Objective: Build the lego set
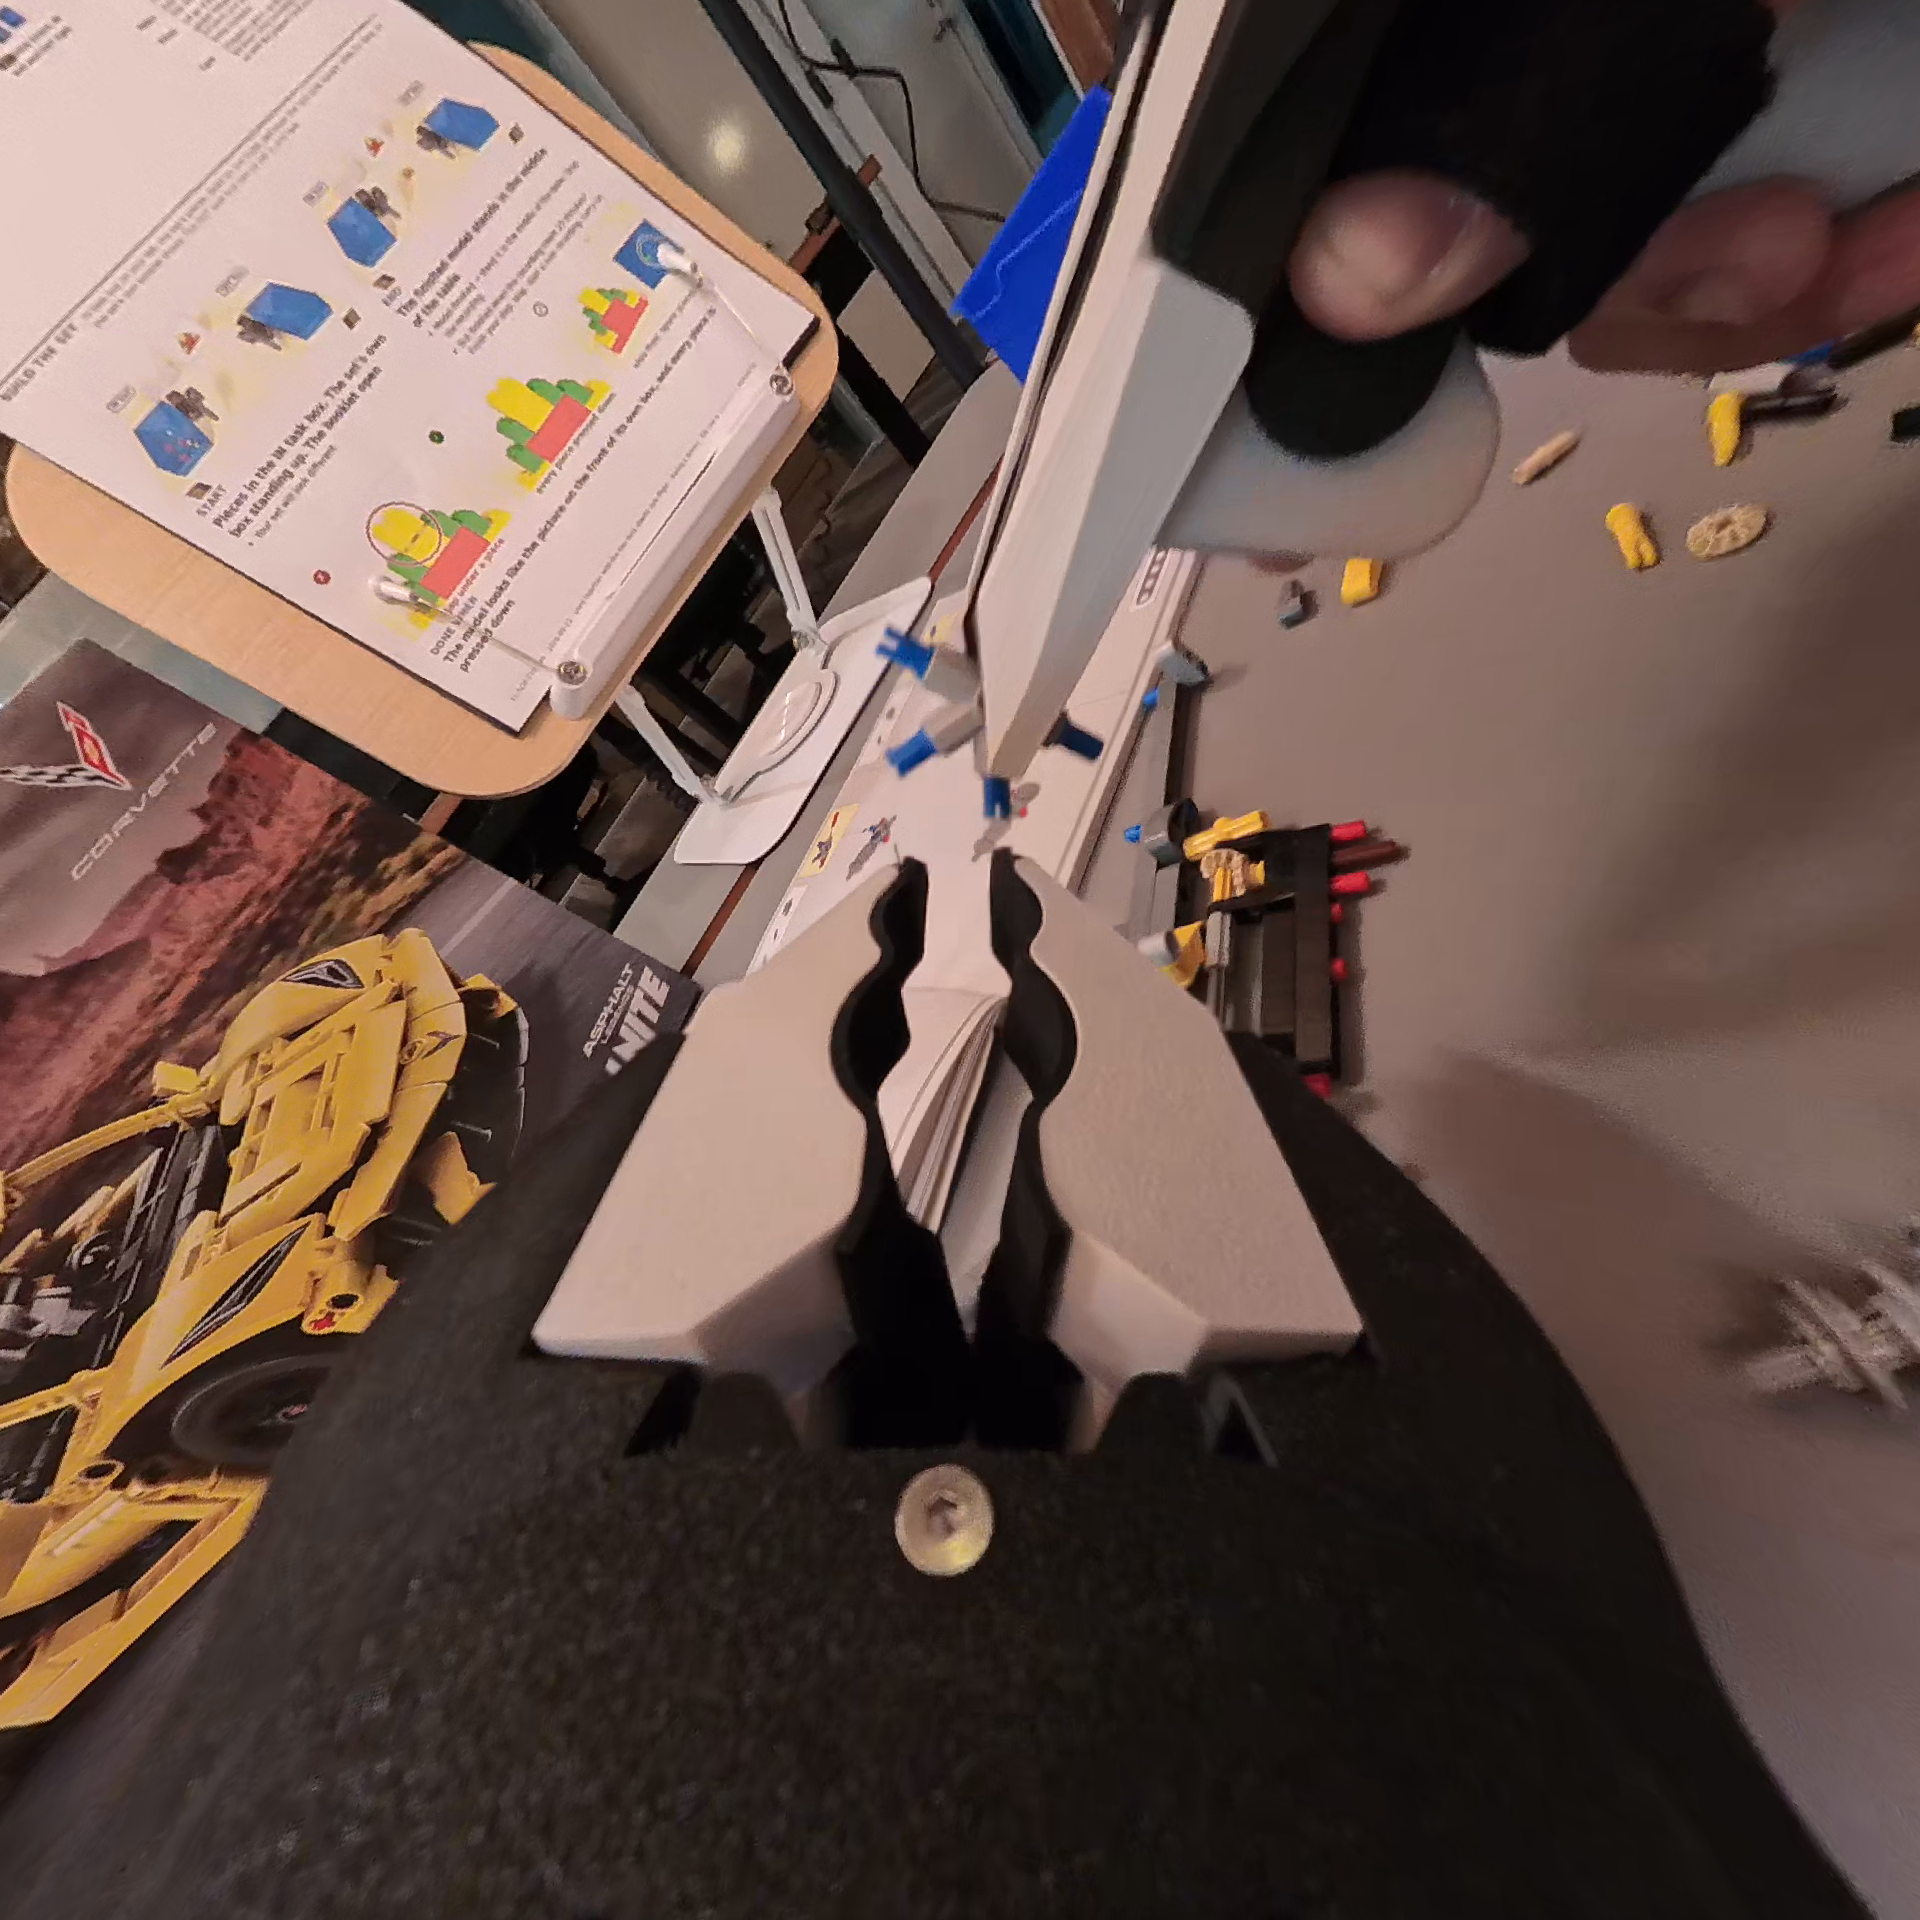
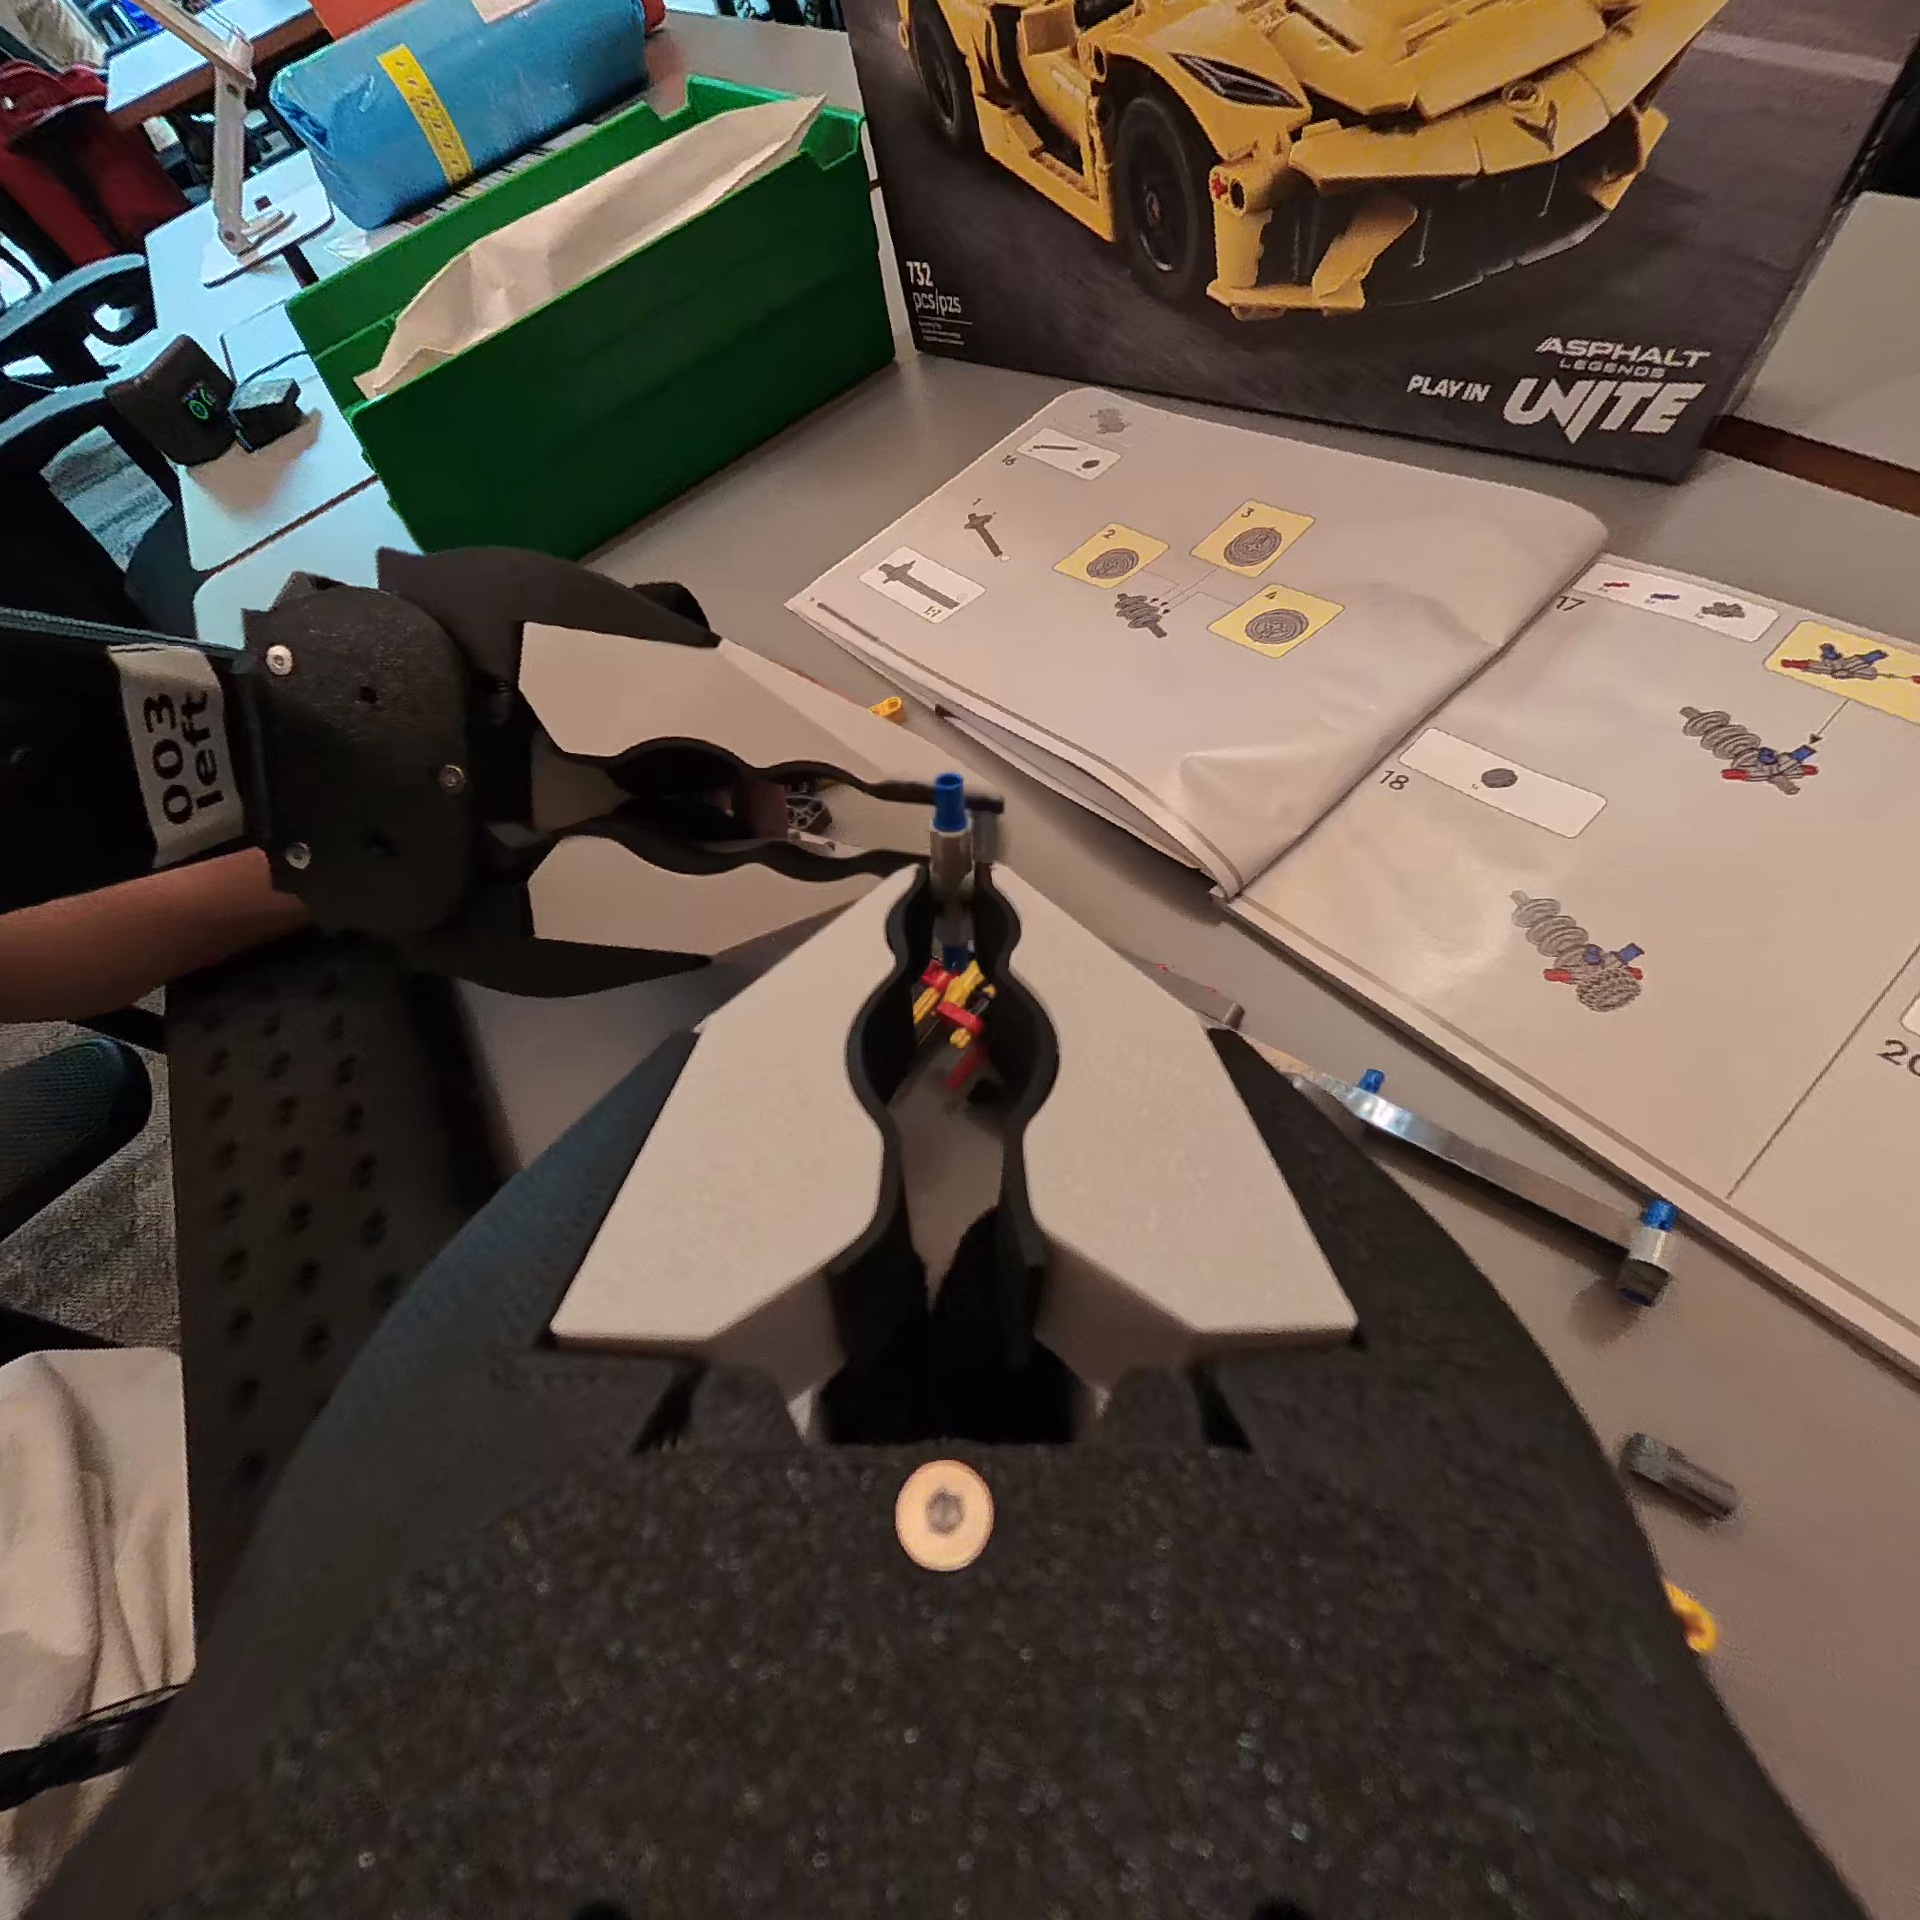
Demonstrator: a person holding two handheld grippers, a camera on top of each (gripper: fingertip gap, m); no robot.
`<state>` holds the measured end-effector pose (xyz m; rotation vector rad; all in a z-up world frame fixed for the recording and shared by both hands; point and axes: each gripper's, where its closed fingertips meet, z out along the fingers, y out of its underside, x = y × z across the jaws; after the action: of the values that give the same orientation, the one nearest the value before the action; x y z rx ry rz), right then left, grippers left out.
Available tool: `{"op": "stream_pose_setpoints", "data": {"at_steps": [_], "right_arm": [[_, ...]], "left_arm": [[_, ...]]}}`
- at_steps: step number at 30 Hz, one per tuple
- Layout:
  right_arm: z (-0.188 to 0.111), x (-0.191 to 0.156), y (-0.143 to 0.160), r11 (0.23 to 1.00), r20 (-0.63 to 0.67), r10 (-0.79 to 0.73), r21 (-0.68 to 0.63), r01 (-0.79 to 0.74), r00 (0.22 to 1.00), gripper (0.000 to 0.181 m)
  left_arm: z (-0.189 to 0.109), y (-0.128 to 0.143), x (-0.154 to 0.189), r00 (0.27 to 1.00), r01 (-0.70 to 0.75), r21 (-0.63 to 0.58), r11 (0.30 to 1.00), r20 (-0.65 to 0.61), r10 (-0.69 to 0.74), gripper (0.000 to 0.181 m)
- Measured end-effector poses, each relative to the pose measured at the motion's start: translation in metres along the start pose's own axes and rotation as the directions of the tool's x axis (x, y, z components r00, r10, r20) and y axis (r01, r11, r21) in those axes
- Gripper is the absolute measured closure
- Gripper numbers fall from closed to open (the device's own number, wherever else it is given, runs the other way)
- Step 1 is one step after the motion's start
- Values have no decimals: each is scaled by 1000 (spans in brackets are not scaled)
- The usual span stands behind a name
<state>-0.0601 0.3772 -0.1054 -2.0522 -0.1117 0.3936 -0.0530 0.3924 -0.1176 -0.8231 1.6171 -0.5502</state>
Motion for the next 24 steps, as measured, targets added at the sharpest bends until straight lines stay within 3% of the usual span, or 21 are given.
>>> {"op": "stream_pose_setpoints", "data": {"at_steps": [5,10,13,17,20,24], "right_arm": [[-12,20,-8,997,2,62,48,-62,998,176],[-12,29,-4,996,17,88,31,-89,996,176],[-2,30,21,990,52,89,-111,-83,995,175],[2,19,25,988,95,83,-138,-69,992,175],[2,13,24,989,114,78,-132,-62,990,175],[0,8,19,991,146,98,-110,-82,984,175]], "left_arm": [[-12,17,-6,994,25,-39,999,-106,-29,168],[-26,67,-5,898,206,-336,919,-308,-314,153],[-34,95,-5,854,200,-497,845,-334,-399,153],[-31,106,-3,841,-99,-440,893,-516,-161,155],[-21,108,-4,737,-186,-368,911,-666,-119,159],[-16,114,7,570,-193,-344,919,-802,-180,164]]}}
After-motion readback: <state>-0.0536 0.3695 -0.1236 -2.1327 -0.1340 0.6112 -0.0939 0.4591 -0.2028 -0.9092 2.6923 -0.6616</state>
